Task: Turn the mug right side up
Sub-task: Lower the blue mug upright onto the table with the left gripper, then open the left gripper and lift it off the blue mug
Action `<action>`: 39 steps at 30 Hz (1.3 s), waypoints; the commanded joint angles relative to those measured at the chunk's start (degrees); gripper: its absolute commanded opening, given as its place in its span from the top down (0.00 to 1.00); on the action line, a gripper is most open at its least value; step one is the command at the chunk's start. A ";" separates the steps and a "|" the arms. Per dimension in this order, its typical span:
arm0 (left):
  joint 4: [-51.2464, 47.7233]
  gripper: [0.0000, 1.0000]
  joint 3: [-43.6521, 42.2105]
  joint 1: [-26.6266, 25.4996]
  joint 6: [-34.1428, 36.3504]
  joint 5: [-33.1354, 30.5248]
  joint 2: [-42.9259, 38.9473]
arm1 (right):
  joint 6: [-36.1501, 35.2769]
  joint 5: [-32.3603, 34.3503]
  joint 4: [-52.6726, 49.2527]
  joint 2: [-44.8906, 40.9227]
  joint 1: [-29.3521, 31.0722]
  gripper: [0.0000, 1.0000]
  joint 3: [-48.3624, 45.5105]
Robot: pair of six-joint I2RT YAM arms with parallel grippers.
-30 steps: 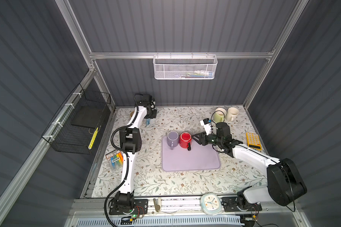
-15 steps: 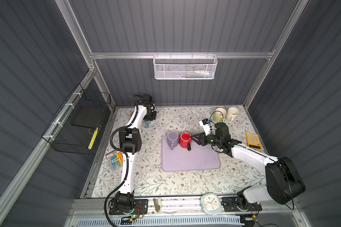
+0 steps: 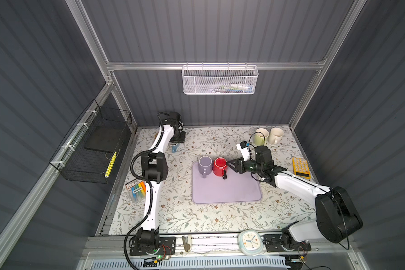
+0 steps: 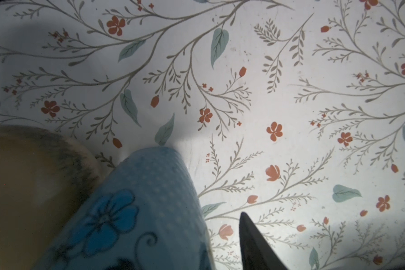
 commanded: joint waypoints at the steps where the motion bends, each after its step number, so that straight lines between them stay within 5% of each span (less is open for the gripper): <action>1: 0.75 0.47 1.89 0.09 -0.05 0.69 -1.32 | 0.26 0.47 0.93 0.57 0.22 0.56 1.26; 39: 4.91 0.42 1.60 0.08 0.55 3.71 -2.93 | 0.35 0.67 0.77 1.59 0.41 0.56 1.96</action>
